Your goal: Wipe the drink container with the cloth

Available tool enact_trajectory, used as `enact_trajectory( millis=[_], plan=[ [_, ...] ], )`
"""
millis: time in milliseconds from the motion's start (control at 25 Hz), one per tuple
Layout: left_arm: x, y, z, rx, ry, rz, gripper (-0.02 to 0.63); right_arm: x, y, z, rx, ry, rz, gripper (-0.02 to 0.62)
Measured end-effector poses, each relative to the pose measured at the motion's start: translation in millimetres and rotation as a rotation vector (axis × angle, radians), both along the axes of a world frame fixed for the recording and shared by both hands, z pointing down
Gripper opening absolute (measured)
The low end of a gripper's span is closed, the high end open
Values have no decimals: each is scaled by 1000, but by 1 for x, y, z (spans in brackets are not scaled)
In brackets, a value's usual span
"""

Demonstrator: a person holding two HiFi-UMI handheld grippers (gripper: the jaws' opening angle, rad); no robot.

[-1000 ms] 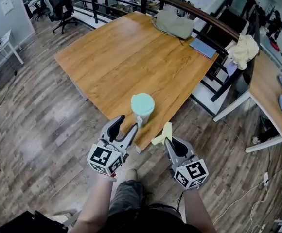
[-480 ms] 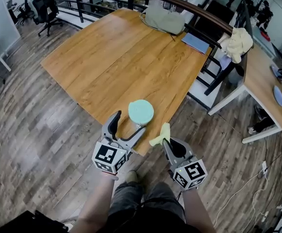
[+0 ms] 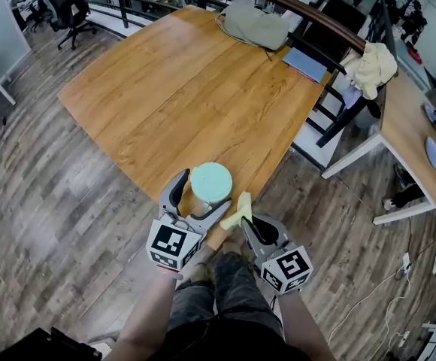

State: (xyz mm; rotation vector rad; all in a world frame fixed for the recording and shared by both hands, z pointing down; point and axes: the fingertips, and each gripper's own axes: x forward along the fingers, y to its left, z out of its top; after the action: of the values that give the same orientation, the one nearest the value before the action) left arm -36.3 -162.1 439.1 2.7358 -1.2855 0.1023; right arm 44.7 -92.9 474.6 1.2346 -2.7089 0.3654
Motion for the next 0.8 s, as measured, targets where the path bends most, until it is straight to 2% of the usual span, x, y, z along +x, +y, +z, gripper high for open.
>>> enact_trajectory(
  millis=[440,600,800],
  plan=[
    [12,-13,-6,40,-39,-1,448,-2,-24,-2,-12,-28,-54,41],
    [14,-14,-5,47,-53,32,449,-7,-27,-1,-15,-25,-80,41],
    [6,-19,-6,29,-2,46,449,-17,-33,-3,-10,-13,-115,41]
  ],
)
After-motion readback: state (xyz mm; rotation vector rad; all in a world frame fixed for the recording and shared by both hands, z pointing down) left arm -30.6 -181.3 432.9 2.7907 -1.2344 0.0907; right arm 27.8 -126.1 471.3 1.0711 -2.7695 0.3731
